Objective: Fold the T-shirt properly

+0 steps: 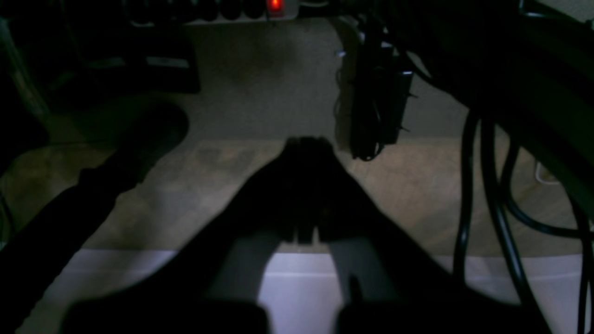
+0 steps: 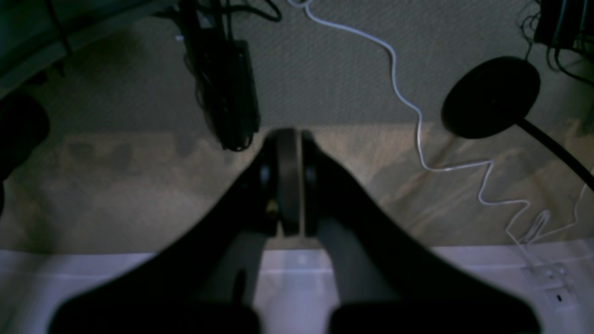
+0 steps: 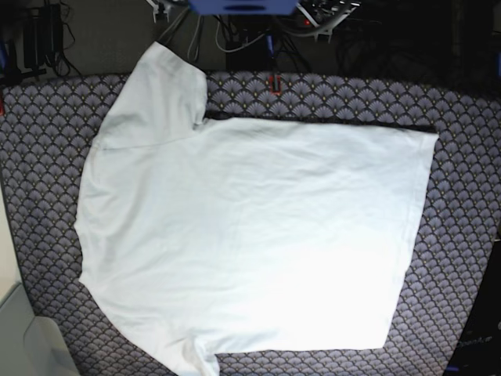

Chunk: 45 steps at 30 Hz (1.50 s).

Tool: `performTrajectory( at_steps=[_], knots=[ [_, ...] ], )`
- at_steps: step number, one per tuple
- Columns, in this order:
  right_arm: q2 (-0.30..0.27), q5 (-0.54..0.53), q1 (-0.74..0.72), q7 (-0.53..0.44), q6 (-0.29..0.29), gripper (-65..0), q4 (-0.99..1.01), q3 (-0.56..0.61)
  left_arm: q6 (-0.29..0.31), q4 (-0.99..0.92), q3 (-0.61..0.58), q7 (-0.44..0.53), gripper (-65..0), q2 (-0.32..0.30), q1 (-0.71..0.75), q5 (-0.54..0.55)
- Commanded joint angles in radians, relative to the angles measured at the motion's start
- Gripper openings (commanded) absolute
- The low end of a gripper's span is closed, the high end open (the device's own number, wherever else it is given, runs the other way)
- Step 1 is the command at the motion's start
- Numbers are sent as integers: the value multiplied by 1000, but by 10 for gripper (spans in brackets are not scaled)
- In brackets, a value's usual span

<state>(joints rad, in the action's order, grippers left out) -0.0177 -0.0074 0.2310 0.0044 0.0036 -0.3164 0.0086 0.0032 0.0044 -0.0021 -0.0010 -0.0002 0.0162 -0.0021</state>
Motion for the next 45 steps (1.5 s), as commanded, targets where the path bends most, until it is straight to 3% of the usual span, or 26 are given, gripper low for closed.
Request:
performTrajectory(
  at_steps=[1, 5, 13, 26, 39, 45],
  knots=[
    [-3, 1, 5, -1, 8, -650, -5, 0, -1, 1, 0, -6, -646, -2, 0, -2],
    [-5, 1, 1, 1, 8, -650, -5, 0, -1, 1, 0, -6, -646, -2, 0, -2],
    [-18, 1, -46, 104, 8, -650, -5, 0, -1, 1, -3, -7, -646, -2, 0, -3],
    [-29, 1, -38, 27, 5, -650, -13, 46, -1, 1, -2, 0, -646, -2, 0, 0],
    [-28, -1, -46, 72, 3, -650, -13, 46, -1, 1, -2, 2, -647, -2, 1, -2],
    [-29, -1, -29, 7, 3, -650, -14, 46, 1, 52, -3, 5, -647, -2, 31, -2]
  ],
)
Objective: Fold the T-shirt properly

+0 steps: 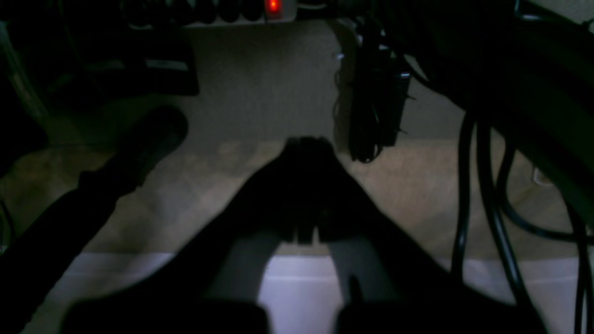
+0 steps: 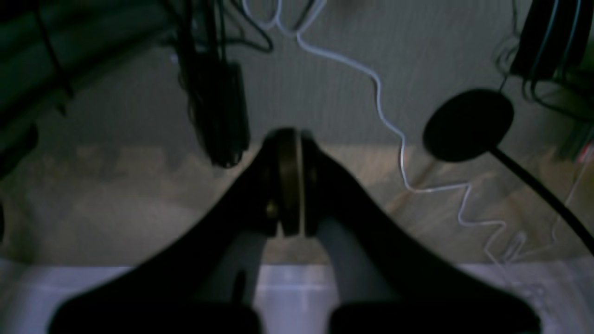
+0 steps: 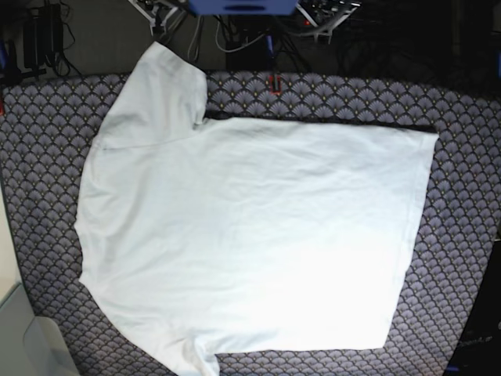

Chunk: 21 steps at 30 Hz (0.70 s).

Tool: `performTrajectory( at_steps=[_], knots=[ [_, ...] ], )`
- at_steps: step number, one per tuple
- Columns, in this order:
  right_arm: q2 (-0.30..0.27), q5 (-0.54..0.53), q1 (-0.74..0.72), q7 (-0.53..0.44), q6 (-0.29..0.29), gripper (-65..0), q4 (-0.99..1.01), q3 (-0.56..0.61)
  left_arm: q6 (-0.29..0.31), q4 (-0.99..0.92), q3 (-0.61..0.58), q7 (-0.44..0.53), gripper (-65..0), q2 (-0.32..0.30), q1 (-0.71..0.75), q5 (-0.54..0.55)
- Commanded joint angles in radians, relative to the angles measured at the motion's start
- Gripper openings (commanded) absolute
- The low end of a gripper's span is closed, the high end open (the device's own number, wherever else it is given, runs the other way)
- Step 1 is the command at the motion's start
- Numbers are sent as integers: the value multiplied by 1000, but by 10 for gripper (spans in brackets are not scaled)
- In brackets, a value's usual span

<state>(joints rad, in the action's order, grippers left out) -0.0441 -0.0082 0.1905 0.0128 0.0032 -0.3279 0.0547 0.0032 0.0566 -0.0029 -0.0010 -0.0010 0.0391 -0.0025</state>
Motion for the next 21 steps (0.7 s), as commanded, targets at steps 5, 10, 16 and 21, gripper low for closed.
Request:
performTrajectory(
  at_steps=[5, 10, 16, 21],
  knots=[
    [-6, 0, 76, -10, 4, -650, -89, 1, 1, 283, -4, -7, -647, -32, 173, 0],
    [-7, 0, 200, -4, 4, -650, -296, 1, 1, 524, 1, -9, -647, -54, 321, 2],
    [-26, 1, 355, -3, 4, -650, -535, 1, 1, 759, 2, -104, -647, -72, 440, 3],
    [-41, 1, 470, -1, 4, -650, -713, -2, -6, 974, 4, -132, -647, -92, 562, 3]
  ],
)
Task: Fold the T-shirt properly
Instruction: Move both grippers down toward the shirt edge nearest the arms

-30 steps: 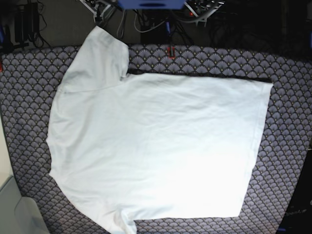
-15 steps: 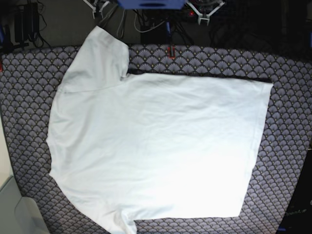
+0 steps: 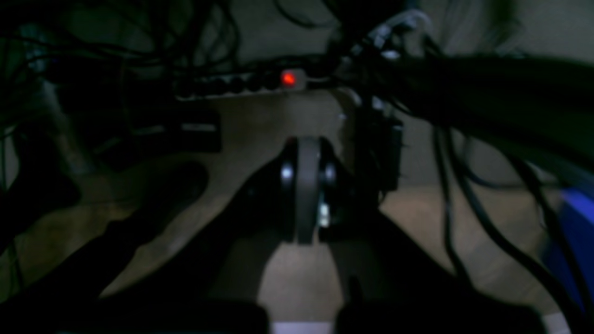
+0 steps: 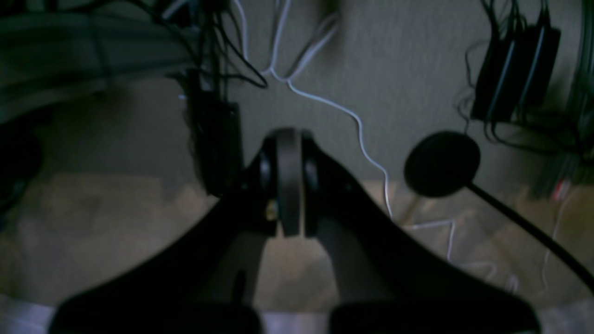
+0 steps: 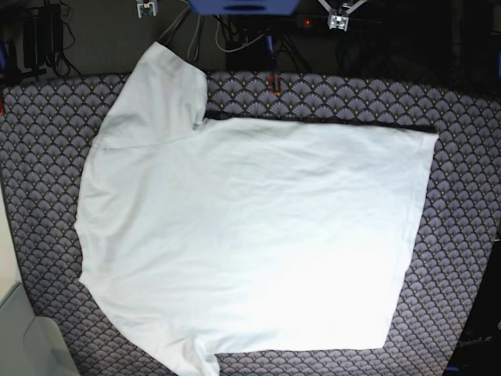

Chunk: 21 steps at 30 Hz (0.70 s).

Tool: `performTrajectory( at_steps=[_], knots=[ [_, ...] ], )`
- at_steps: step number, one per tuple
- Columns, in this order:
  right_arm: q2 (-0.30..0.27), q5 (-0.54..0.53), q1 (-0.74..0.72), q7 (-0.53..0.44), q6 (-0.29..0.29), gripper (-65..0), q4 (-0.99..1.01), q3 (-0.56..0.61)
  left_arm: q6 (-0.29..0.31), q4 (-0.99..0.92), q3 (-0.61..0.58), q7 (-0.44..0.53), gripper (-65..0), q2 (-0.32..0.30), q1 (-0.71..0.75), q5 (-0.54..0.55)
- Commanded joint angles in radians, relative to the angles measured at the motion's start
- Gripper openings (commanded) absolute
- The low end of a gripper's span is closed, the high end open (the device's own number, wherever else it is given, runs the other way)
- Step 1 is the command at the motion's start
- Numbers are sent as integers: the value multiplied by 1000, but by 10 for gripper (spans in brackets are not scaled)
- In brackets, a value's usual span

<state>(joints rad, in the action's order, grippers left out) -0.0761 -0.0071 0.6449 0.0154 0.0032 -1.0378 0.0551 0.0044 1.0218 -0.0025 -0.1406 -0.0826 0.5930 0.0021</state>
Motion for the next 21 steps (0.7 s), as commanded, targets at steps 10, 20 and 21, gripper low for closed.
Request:
performTrajectory(
  at_steps=[10, 20, 21],
  knots=[
    [-31, -1, 235, 80, 4, -650, -408, -5, -2, 351, 78, -67, -647, -7, 193, -1],
    [-49, -1, 441, 82, 4, -650, -781, -65, -1, 722, 172, -69, -647, -12, 351, -1],
    [-49, -1, 454, 82, 5, -650, -821, -80, -1, 765, 174, -69, -647, -13, 365, -1]
  ],
)
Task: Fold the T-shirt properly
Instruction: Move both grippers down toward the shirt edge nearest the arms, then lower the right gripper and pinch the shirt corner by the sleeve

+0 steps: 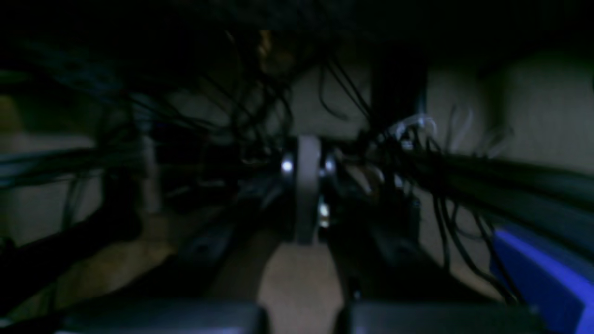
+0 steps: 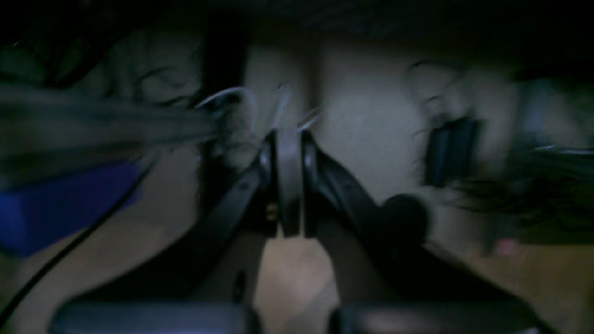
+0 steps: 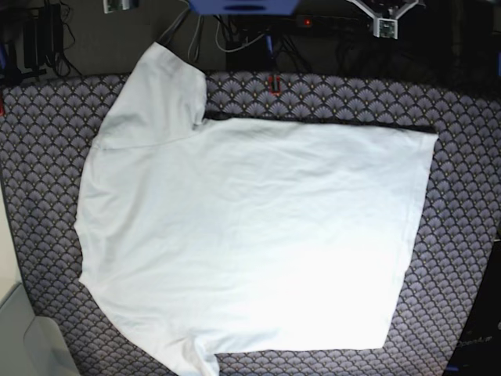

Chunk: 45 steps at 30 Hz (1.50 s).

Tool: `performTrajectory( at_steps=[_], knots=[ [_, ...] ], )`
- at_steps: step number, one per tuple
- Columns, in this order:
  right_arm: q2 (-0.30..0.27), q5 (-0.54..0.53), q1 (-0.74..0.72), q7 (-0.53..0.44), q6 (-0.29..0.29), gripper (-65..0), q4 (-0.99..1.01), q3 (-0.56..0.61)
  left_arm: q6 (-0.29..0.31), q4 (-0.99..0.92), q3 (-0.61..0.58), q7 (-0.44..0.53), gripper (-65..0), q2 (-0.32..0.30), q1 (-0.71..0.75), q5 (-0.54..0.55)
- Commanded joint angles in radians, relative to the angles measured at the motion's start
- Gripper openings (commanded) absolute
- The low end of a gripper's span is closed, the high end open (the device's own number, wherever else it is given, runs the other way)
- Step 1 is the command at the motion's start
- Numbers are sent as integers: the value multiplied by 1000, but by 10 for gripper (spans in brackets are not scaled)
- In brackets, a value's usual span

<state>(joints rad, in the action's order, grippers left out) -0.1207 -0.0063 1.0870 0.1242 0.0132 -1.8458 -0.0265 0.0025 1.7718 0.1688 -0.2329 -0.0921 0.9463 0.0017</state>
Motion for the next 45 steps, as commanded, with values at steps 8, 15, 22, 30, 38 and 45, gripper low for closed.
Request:
performTrajectory(
  at_steps=[8, 15, 22, 30, 38, 45],
  knots=[
    [-4, -5, -5, -27, -3, -644, -162, -103, 1, 201, 18, 22, -644, 1, 21, -1],
    [-4, -5, -153, 27, 0, -477, -165, -102, 1, 219, 87, 23, -408, 4, -39, 1],
    [6, -7, -279, 56, 146, -457, -160, -103, 1, 234, 116, 22, -359, 4, -105, 1],
    [36, -125, -436, 308, 281, -459, -156, -148, 1, 234, 117, -20, -358, 4, -152, 1],
    [59, -226, -552, 487, 423, -458, -140, -310, 1, 237, 117, -76, -357, 5, -177, 1],
    [63, -330, -611, 673, 591, -456, -140, -408, 1, 239, 154, -78, -357, 39, -189, 1]
  ],
)
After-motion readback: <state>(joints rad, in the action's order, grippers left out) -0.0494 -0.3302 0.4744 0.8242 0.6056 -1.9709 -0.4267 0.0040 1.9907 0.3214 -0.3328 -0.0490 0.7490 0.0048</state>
